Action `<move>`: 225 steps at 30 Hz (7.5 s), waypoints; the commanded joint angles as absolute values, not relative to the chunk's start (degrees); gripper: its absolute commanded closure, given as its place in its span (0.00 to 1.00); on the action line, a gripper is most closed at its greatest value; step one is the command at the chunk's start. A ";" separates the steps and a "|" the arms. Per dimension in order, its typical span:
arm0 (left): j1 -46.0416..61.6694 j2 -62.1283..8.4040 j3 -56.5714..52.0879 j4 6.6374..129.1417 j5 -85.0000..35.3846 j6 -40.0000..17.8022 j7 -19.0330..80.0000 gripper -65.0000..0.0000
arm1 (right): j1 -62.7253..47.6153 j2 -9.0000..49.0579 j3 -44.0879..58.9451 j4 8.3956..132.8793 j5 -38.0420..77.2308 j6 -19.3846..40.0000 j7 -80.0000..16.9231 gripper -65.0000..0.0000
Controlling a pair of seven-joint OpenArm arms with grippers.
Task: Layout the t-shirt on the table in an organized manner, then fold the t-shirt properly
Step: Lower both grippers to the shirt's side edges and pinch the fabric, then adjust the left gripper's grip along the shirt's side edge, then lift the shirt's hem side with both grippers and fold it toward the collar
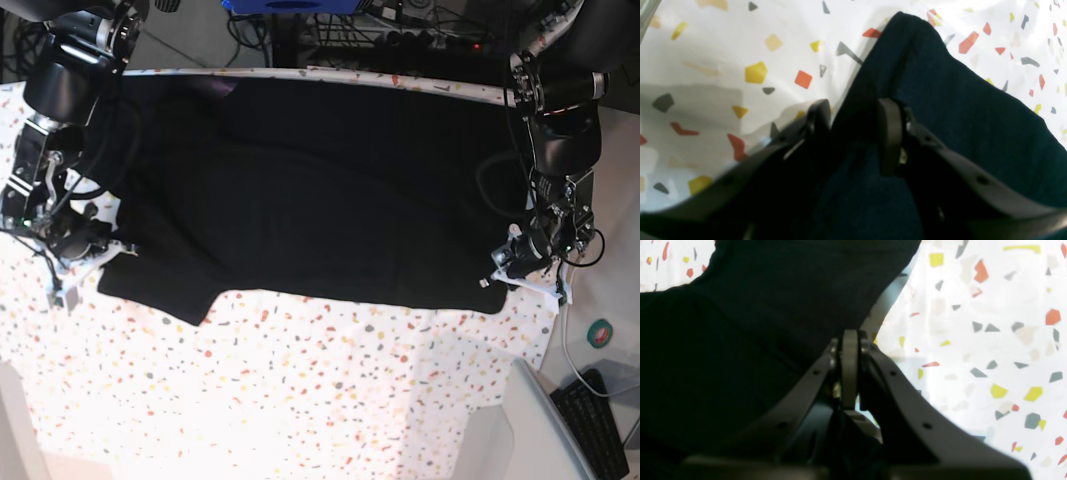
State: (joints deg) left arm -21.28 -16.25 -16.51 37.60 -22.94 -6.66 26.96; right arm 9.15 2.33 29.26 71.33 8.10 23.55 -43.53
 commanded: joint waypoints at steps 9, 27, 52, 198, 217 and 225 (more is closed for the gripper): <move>-21.49 -16.66 -16.75 38.02 -23.25 -7.08 29.05 1.00 | 10.33 2.95 29.23 72.22 8.57 23.96 -42.51 1.00; -8.92 -14.37 -30.90 71.69 -22.90 -6.99 57.27 1.00 | 9.98 3.03 29.23 72.04 8.40 23.96 -42.24 1.00; -9.71 -14.81 -32.84 69.76 -22.81 -6.99 53.14 0.34 | 10.07 2.95 29.23 72.04 8.40 23.96 -42.33 1.00; -6.20 -17.10 -26.86 75.12 -23.34 -7.08 48.04 1.00 | 5.32 20.62 -3.21 65.54 8.22 24.04 7.08 1.00; -2.95 -16.84 -31.08 78.20 -23.34 -13.23 51.65 1.00 | -9.98 19.21 9.27 81.19 8.66 24.04 -7.08 1.00; -0.57 -17.19 -31.34 78.20 -23.34 -15.96 51.74 1.00 | -15.69 15.08 14.37 87.52 8.66 24.04 -10.59 1.00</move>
